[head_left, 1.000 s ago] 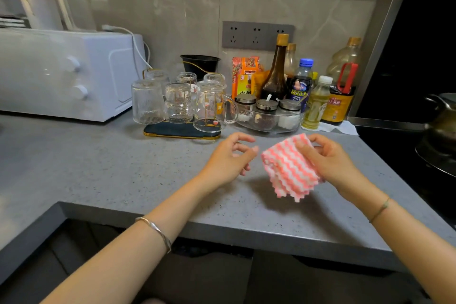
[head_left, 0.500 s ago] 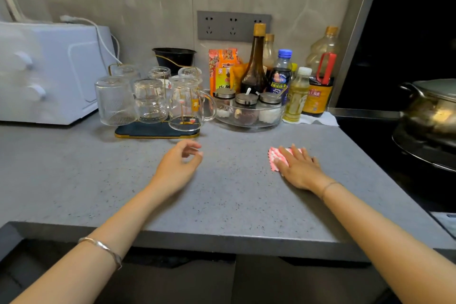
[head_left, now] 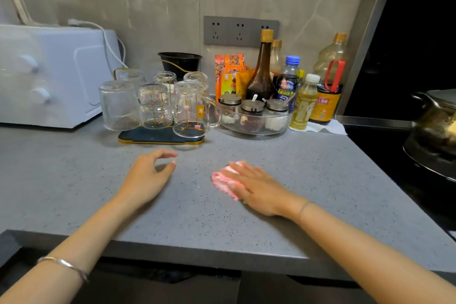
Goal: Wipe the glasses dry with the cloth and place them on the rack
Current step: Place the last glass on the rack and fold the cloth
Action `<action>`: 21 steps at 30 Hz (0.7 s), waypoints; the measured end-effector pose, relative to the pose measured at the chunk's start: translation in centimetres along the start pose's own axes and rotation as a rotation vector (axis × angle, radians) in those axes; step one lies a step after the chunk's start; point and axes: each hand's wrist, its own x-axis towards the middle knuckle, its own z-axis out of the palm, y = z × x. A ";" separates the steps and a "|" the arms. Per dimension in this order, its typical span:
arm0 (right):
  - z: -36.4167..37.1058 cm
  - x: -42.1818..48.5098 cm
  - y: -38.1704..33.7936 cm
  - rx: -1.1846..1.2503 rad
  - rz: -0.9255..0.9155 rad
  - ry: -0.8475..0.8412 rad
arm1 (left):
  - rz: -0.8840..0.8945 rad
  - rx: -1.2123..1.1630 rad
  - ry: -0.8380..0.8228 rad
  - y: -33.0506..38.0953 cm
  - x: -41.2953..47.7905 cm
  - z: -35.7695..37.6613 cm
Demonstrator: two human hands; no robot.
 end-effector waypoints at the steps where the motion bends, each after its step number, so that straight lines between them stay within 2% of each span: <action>1: -0.1 0.2 0.9 -0.012 0.067 0.015 | 0.005 0.038 0.003 -0.7 -0.1 -0.8; 4: -0.2 2.3 2.7 0.013 0.334 0.038 | 0.017 0.179 -0.059 -2.5 -0.7 -2.8; 6: 0.4 4.9 1.5 0.037 0.366 0.057 | 0.012 0.247 -0.088 -3.7 -1.4 -4.1; 11: 1.8 9.5 -7.6 0.081 0.137 0.043 | -0.034 0.319 -0.079 -5.3 -3.7 -6.2; 14: 2.6 8.8 -12.2 0.082 -0.066 -0.023 | -0.048 0.329 -0.044 -6.2 -4.7 -7.1; 16: 3.0 6.4 -12.4 0.062 -0.163 -0.026 | -0.013 0.314 -0.015 -6.7 -5.3 -7.6; 18: 2.9 4.0 -10.7 0.037 -0.193 -0.035 | -0.007 0.308 0.000 -7.4 -5.9 -8.3; 21: 2.2 2.0 -6.8 -0.019 -0.063 -0.072 | 0.019 0.313 0.044 -8.6 -6.5 -9.0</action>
